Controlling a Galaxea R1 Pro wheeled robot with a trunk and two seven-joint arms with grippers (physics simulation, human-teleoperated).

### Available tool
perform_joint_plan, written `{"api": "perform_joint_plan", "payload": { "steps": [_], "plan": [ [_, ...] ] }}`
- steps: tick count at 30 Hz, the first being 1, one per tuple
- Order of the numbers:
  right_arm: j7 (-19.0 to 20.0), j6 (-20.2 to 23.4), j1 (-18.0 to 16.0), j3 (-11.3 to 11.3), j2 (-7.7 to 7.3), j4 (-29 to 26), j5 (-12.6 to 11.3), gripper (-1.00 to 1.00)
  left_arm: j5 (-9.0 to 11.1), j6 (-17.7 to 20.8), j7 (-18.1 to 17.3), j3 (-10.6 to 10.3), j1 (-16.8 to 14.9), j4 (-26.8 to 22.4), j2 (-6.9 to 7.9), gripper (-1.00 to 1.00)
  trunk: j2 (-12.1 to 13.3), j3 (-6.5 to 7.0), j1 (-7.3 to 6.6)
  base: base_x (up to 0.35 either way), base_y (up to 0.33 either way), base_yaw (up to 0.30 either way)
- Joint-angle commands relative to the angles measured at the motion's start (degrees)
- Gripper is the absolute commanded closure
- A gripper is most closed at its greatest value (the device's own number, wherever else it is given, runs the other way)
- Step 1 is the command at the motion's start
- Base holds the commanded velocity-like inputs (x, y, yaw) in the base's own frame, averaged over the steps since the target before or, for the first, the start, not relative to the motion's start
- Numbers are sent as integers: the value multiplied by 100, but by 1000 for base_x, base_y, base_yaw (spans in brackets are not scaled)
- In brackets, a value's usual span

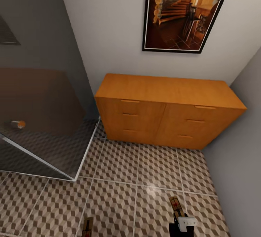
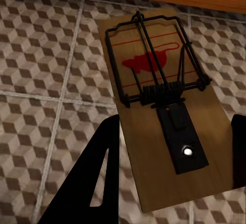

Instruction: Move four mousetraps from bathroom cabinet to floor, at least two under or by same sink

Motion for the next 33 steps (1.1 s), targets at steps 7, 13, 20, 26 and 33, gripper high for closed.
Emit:
{"api": "perform_joint_plan", "payload": {
  "steps": [7,13,20,26,33],
  "plan": [
    [-19,-19,-3,50,0,2,-46,100,14,-31,38,-50,-11,26,-5,100,-9,22,3,0,0,261],
    [-18,-19,-3,50,7,4,-46,100,13,-31,38,-50,-11,26,-5,100,-9,45,3,0,0,265],
    [-20,-19,-3,50,16,10,-46,100,14,-31,38,-47,-11,26,-5,100,-9,73,3,0,0,267],
    [-18,-19,-3,50,16,11,-41,100,14,-31,38,-49,-11,26,-5,100,-9,95,3,0,0,267],
    [-18,-19,-3,50,18,11,-42,100,14,-31,38,-48,-11,26,-5,100,-9,122,3,0,0,267]
  ]
}}
